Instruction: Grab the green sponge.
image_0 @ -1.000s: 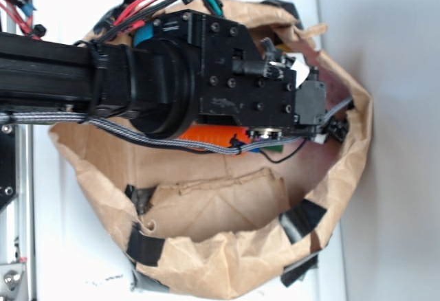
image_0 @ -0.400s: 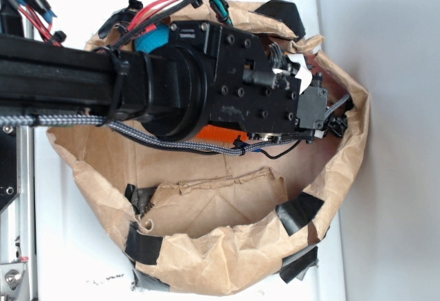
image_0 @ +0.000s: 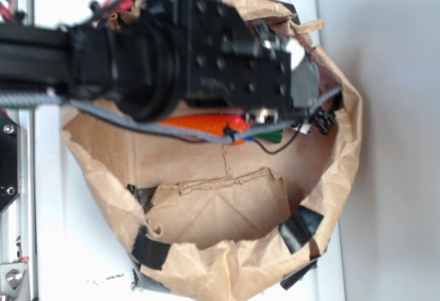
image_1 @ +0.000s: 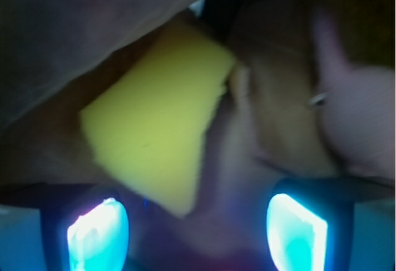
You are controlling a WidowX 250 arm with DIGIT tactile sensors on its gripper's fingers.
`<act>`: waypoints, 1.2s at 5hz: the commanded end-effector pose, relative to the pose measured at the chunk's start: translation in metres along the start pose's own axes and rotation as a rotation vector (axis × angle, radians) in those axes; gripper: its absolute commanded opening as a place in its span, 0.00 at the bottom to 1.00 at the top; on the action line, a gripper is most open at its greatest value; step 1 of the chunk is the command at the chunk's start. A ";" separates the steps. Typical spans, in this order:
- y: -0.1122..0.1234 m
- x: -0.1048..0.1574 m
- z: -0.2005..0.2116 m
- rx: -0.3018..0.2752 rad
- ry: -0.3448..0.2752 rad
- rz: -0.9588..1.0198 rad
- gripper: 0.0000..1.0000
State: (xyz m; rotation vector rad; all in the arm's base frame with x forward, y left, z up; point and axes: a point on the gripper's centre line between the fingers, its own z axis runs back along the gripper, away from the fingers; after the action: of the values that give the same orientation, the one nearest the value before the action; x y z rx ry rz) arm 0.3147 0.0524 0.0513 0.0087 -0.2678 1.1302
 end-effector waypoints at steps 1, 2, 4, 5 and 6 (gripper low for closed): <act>-0.009 0.034 0.000 -0.069 -0.125 0.100 1.00; -0.020 0.028 -0.008 -0.082 -0.134 0.106 1.00; -0.024 0.023 -0.016 -0.072 -0.126 0.128 0.00; -0.022 0.022 -0.013 -0.076 -0.106 0.123 0.00; -0.016 0.015 0.000 -0.080 -0.063 0.102 0.00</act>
State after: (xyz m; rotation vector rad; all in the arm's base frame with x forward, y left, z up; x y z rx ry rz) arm 0.3315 0.0438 0.0326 -0.0023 -0.3001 1.2229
